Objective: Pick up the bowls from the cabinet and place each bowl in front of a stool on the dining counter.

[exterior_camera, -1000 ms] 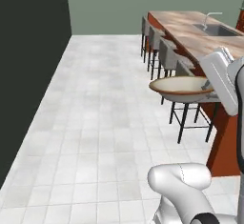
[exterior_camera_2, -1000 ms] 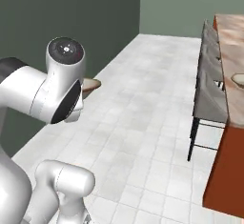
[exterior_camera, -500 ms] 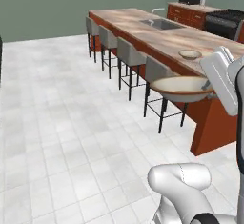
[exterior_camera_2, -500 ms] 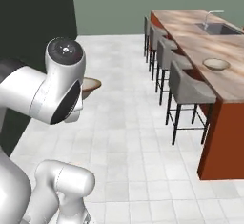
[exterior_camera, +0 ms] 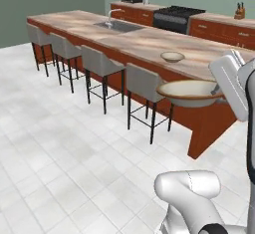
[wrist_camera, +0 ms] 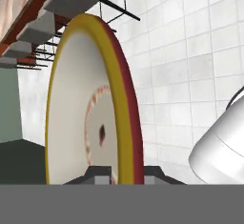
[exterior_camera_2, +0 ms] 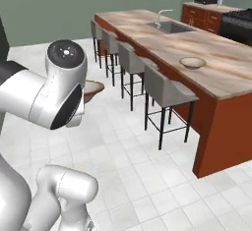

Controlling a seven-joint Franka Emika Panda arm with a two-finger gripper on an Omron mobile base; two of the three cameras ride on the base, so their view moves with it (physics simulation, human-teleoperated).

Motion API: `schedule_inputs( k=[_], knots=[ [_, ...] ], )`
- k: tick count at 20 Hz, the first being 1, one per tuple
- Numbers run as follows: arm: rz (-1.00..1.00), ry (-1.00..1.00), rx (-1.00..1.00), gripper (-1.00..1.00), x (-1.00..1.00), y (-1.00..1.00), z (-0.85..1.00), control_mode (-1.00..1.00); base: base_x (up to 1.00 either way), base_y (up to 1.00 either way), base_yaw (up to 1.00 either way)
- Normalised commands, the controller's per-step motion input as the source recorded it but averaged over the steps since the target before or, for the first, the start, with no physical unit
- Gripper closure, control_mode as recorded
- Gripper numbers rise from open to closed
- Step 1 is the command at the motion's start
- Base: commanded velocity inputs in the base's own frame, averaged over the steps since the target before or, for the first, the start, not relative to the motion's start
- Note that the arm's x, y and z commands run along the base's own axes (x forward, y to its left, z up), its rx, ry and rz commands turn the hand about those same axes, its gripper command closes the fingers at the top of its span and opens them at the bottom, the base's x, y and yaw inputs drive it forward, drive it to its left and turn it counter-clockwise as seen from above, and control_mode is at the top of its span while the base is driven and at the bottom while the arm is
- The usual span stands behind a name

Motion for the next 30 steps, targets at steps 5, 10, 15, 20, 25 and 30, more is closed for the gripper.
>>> schedule_inputs(
  k=[5,10,15,20,25,30],
  knots=[
    [0.00,0.00,0.00,1.00,0.00,0.00,0.00,1.00,0.56,1.00,-0.50],
    [0.00,0.00,0.00,1.00,0.00,0.00,0.00,1.00,0.24,1.00,-0.45],
    [0.00,0.00,0.00,1.00,0.00,0.00,0.00,1.00,0.20,1.00,-0.46],
    [0.00,0.00,0.00,1.00,0.00,0.00,0.00,1.00,0.37,1.00,-0.40],
    [0.00,0.00,0.00,1.00,0.00,0.00,0.00,1.00,0.59,1.00,-0.35],
    [0.00,0.00,0.00,1.00,0.00,0.00,0.00,1.00,0.64,1.00,-0.34]
  ],
)
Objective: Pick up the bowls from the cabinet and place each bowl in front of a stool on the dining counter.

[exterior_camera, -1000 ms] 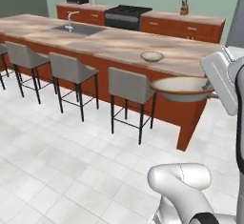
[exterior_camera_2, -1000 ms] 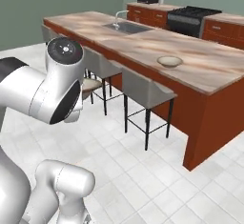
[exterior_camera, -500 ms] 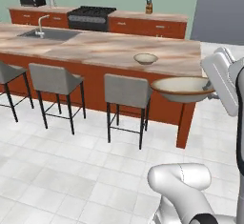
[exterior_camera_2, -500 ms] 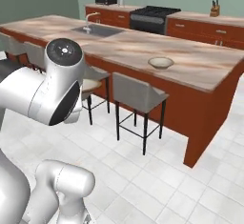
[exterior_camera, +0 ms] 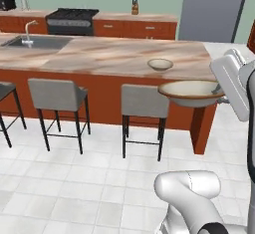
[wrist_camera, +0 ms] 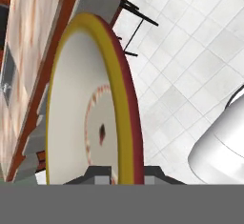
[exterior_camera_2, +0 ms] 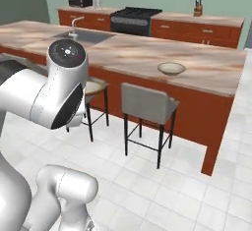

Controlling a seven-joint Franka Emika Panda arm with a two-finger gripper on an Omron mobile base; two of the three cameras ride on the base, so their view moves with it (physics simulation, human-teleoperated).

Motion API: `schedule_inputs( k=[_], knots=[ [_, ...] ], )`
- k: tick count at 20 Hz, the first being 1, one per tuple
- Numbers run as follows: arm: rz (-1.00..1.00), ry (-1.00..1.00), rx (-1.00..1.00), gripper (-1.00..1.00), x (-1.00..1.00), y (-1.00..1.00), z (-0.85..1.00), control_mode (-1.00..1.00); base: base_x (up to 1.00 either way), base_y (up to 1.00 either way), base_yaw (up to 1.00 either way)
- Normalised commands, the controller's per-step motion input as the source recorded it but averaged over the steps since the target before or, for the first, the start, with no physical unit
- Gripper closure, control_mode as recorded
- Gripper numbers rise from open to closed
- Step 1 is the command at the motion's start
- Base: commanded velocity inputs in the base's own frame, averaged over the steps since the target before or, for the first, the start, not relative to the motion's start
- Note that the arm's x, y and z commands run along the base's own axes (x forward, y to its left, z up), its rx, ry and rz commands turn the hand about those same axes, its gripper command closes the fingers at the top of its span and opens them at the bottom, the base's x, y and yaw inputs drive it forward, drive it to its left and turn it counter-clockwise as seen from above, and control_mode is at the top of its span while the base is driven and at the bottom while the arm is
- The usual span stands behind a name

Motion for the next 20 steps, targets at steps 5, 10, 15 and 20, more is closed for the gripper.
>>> schedule_inputs(
  k=[5,10,15,20],
  knots=[
    [0.00,0.00,0.00,1.00,0.00,0.00,0.00,1.00,0.65,1.00,-0.34],
    [0.00,0.00,0.00,1.00,0.00,0.00,0.00,1.00,0.75,1.00,-0.33],
    [0.00,0.00,0.00,1.00,0.00,0.00,0.00,1.00,0.90,1.00,-0.32],
    [0.00,0.00,0.00,1.00,0.00,0.00,0.00,1.00,0.94,1.00,-0.33]
  ],
)
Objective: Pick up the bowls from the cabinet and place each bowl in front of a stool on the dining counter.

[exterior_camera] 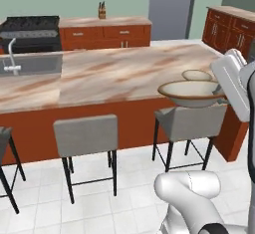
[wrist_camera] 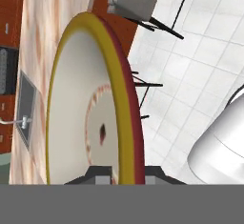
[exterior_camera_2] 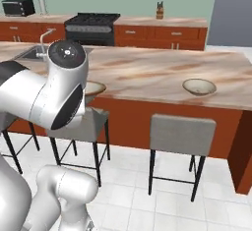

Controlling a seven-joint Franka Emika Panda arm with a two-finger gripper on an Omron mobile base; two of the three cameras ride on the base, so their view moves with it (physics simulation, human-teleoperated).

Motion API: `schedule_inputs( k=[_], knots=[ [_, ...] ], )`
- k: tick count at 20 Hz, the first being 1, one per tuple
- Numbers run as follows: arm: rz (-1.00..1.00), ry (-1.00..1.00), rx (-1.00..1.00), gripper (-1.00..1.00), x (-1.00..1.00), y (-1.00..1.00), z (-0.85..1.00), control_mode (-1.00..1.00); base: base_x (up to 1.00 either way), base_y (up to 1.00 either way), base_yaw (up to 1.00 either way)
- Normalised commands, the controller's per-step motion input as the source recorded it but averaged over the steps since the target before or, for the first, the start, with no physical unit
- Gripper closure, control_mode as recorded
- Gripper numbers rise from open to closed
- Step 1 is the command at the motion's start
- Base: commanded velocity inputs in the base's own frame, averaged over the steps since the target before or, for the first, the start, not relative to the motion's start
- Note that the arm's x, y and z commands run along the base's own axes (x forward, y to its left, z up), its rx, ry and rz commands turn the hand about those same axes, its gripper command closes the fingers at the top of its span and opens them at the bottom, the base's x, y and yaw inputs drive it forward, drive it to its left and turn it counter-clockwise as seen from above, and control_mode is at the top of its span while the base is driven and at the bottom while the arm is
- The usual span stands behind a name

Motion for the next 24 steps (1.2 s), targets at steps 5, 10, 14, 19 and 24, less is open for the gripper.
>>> schedule_inputs(
  k=[5,10,14,19,24],
  knots=[
    [0.00,0.00,0.00,1.00,0.00,0.00,0.00,1.00,0.50,1.00,-0.24],
    [0.00,0.00,0.00,1.00,0.00,0.00,0.00,1.00,0.47,0.92,-0.17],
    [0.00,0.00,0.00,1.00,0.00,0.00,0.00,1.00,0.61,0.14,-0.01],
    [0.00,0.00,0.00,1.00,0.00,0.00,0.00,1.00,0.76,0.00,0.01],
    [0.00,0.00,0.00,1.00,0.00,0.00,0.00,1.00,0.72,0.00,0.15]
  ],
)
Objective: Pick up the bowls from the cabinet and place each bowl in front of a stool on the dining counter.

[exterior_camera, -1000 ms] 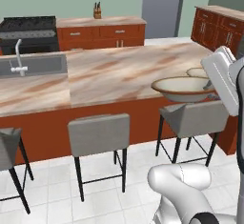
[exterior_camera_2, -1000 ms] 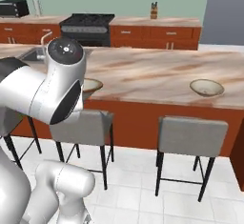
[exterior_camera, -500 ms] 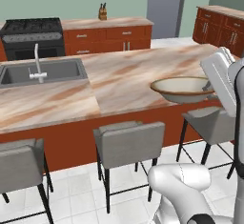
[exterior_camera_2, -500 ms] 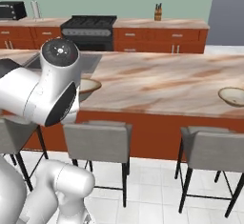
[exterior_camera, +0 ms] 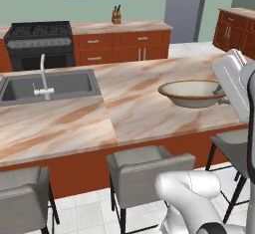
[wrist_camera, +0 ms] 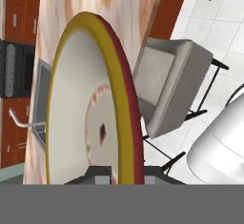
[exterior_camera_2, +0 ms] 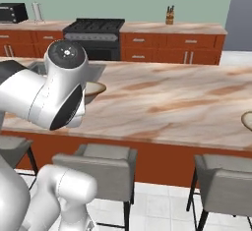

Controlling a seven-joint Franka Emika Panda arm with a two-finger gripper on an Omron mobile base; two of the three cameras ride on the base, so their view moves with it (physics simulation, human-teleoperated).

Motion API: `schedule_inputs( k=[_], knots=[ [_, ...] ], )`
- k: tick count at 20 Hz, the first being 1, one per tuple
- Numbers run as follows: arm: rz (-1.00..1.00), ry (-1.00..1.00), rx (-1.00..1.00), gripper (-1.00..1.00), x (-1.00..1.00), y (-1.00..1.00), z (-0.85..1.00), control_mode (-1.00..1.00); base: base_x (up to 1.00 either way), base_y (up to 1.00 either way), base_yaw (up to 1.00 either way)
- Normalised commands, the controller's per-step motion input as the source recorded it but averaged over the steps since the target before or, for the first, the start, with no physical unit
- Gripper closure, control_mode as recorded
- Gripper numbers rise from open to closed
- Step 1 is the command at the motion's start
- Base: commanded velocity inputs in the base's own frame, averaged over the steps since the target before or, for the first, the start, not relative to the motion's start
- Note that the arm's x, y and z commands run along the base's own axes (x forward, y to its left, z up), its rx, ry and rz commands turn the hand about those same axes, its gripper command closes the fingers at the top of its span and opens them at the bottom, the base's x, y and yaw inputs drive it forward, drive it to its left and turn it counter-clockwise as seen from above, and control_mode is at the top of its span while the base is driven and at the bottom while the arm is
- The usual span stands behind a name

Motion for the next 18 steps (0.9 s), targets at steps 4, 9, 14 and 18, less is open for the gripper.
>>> schedule_inputs(
  k=[4,9,14,18],
  knots=[
    [0.00,0.00,0.00,1.00,0.00,0.00,0.00,1.00,0.83,0.00,0.14],
    [0.11,0.00,0.00,1.00,1.00,0.03,-0.54,-1.00,0.00,0.00,0.00],
    [0.07,0.00,0.00,1.00,1.00,0.01,-0.77,-1.00,0.00,0.00,0.00],
    [0.05,0.01,0.00,1.00,1.00,0.03,-0.88,-1.00,0.00,0.00,0.00]
  ],
)
